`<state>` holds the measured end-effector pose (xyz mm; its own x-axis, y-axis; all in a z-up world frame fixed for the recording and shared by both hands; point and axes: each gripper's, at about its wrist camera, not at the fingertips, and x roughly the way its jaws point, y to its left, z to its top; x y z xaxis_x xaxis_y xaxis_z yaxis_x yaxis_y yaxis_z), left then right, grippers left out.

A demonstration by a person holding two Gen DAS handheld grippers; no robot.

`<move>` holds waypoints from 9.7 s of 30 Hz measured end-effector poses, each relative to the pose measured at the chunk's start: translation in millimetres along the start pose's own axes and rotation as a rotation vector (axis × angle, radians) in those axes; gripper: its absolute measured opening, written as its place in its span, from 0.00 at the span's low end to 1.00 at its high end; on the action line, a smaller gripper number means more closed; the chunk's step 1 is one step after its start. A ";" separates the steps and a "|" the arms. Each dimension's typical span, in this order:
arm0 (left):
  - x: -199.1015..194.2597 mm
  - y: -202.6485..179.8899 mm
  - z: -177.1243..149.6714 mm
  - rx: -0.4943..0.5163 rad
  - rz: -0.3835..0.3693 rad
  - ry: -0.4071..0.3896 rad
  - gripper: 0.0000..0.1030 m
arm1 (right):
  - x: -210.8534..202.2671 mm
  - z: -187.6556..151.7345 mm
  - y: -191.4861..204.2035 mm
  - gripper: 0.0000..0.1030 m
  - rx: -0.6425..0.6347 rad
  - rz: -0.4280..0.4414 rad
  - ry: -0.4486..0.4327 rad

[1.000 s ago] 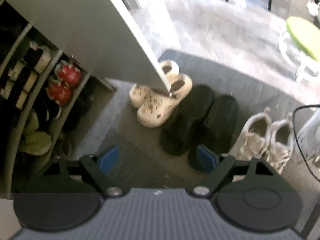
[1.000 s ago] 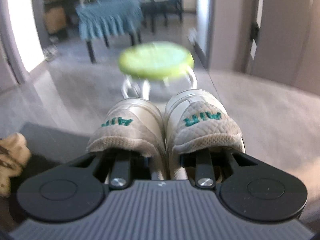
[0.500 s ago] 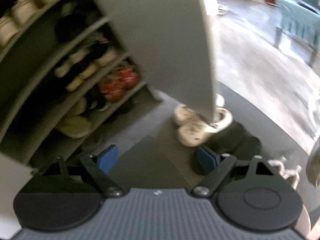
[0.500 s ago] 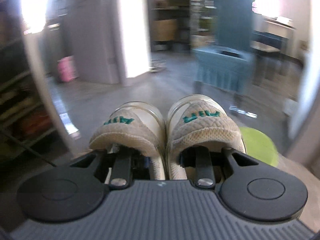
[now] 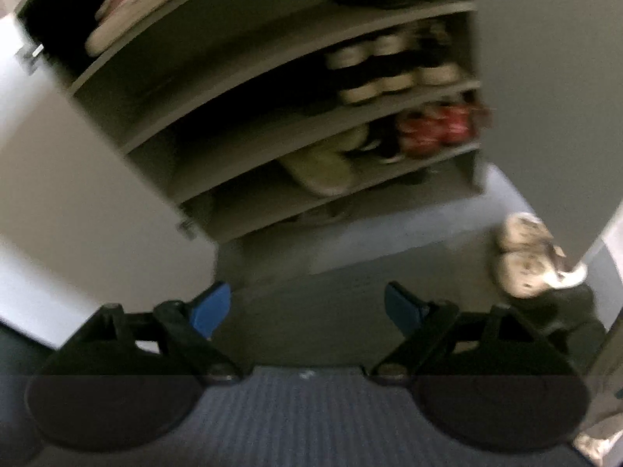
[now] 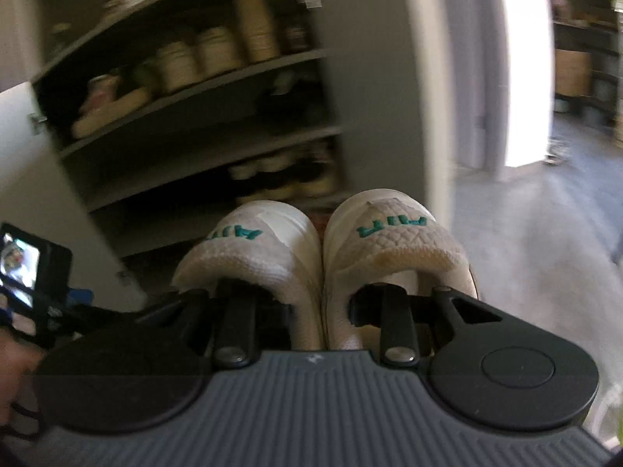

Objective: Organize scattered shoes
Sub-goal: 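Carry the white sneakers with the right gripper up to the cabinet, then slide the white sneakers onto a cabinet shelf with the right gripper, then open the right gripper and withdraw it from the shelf, then move the right gripper down toward the cream clogs on the mat, then close the right gripper on the brown straps of both cream clogs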

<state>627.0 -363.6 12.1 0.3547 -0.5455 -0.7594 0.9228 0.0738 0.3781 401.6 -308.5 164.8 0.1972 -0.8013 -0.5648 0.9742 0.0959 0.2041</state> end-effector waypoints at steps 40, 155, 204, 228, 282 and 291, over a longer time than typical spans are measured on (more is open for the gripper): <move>217.0 87.8 100.4 -0.161 -0.138 0.002 0.91 | 428.7 191.7 247.1 0.30 -0.128 0.039 -0.037; 132.7 17.0 -43.3 -0.157 -0.350 0.257 0.92 | 252.3 7.4 14.6 0.56 0.695 0.105 0.388; 285.2 -33.2 -103.7 -0.035 -0.569 0.127 0.96 | 426.2 -257.1 -358.6 0.64 -0.382 -0.089 0.372; 311.7 -45.3 -137.2 -0.050 -0.577 0.294 0.96 | 500.9 -279.6 -343.1 0.67 -0.464 0.361 0.313; 316.1 -12.9 -160.7 -0.183 -0.584 0.362 0.96 | 490.3 -287.7 -329.5 0.88 -0.426 0.391 0.203; 313.8 -18.4 -161.5 -0.195 -0.597 0.369 0.96 | 494.7 -284.4 -326.5 0.59 -0.196 0.322 0.221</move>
<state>745.6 -401.3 -318.7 -0.2214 -0.2249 -0.9489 0.9727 0.0178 -0.2312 212.2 -568.2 -408.7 0.4924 -0.5689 -0.6587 0.8574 0.4474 0.2545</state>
